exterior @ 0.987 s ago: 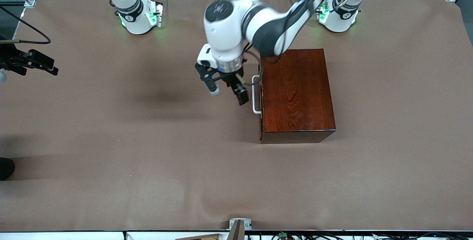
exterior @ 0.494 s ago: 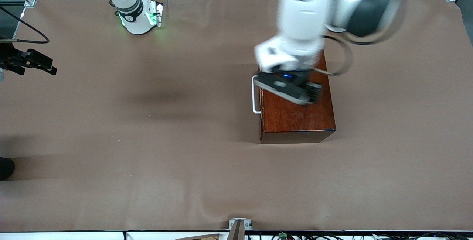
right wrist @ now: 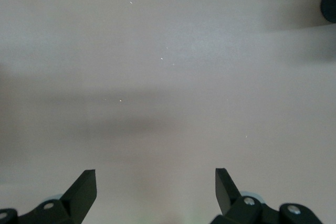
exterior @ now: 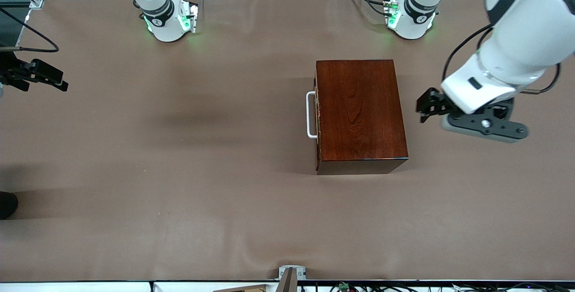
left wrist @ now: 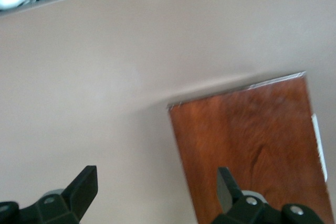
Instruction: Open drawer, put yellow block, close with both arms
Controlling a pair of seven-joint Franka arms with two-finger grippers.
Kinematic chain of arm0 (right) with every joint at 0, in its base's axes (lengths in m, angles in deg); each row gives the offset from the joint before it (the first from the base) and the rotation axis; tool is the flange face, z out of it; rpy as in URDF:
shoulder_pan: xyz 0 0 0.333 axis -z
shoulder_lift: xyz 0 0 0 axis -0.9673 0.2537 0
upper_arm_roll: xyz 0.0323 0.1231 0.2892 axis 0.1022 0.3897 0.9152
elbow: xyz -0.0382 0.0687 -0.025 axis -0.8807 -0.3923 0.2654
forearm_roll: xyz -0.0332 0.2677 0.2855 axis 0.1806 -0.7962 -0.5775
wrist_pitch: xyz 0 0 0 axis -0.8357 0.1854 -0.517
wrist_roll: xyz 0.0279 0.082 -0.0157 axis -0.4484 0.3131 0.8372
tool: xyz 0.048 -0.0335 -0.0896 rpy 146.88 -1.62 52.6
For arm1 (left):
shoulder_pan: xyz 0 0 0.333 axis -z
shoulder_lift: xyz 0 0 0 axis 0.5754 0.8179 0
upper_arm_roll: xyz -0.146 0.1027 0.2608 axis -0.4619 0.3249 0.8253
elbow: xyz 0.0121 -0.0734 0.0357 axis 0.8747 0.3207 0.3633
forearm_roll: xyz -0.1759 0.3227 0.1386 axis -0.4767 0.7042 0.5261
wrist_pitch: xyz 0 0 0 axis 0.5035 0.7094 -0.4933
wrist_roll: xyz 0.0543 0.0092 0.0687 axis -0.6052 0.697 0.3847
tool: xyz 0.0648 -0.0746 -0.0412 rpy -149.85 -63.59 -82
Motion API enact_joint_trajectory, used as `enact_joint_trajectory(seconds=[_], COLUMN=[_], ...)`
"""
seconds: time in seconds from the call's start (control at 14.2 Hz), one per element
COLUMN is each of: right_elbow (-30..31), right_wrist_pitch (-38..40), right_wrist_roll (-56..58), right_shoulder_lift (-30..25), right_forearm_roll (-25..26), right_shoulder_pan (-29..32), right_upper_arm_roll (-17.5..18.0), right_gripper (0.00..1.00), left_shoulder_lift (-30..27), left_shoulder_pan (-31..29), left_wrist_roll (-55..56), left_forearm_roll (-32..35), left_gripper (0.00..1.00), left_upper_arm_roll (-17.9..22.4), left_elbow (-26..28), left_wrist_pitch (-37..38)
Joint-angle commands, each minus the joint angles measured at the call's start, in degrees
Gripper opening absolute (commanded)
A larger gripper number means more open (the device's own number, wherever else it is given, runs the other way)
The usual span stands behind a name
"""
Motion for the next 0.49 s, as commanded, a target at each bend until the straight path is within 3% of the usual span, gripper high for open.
enact_joint_trajectory(seconds=[0.0,0.21,0.42], right_elbow=[-0.1,-0.2,-0.4], right_wrist_pitch=[0.5,0.5,0.5], right_wrist_roll=[-0.3,-0.3,-0.4], right_shoulder_lift=[-0.7,-0.7,-0.7], right_forearm_roll=[-0.1,-0.1,-0.1], right_shoulder_pan=[-0.1,-0.1,-0.1], right_upper_arm_roll=[-0.2,-0.2,-0.3], right_gripper=[1.00,1.00,1.00], left_shoulder_lift=[-1.5,-3.2,-11.0], left_shoulder_pan=[-6.8,-9.2,-9.1], left_wrist_roll=[-0.3,-0.6,-0.4], left_forearm_roll=[-4.7,-6.0,-6.0], left_gripper=[1.00,1.00,1.00], left_upper_arm_roll=[-0.7,0.2,2.4], left_elbow=[3.0,4.7,15.5], left_wrist_pitch=[3.0,2.4,-4.3])
